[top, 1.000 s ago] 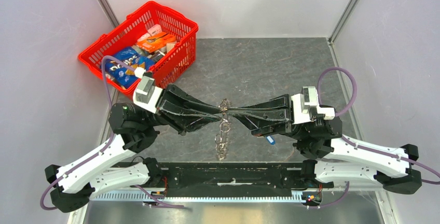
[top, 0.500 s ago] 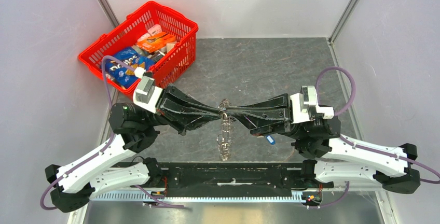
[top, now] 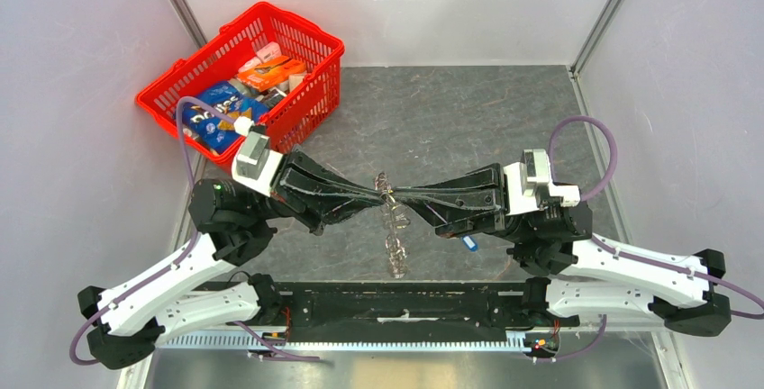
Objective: Put the keys on the keyring
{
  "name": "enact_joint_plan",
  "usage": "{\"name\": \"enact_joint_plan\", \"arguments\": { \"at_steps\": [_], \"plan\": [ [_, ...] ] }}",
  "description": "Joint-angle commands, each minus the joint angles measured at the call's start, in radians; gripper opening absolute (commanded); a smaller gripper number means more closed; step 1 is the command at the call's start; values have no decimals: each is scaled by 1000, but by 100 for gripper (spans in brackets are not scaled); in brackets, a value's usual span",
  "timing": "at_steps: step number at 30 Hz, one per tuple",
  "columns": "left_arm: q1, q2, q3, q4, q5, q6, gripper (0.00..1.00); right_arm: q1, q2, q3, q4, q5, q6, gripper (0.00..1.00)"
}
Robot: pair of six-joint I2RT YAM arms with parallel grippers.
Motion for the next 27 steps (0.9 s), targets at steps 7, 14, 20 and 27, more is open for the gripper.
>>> {"name": "enact_joint_plan", "arguments": {
  "at_steps": [7, 14, 20, 27],
  "plan": [
    [-1, -22, 60, -70, 30, 22, 2, 0, -82, -7, -118, 25, -40, 0],
    [-1, -19, 124, -206, 90, 63, 2, -1, -155, 7, -280, 40, -74, 0],
    [-1, -7, 179, -338, 145, 109, 2, 0, -197, 67, -487, 44, -125, 10],
    [-1, -5, 176, -379, 162, 125, 2, -1, -235, 74, -554, 74, -146, 0]
  ]
}}
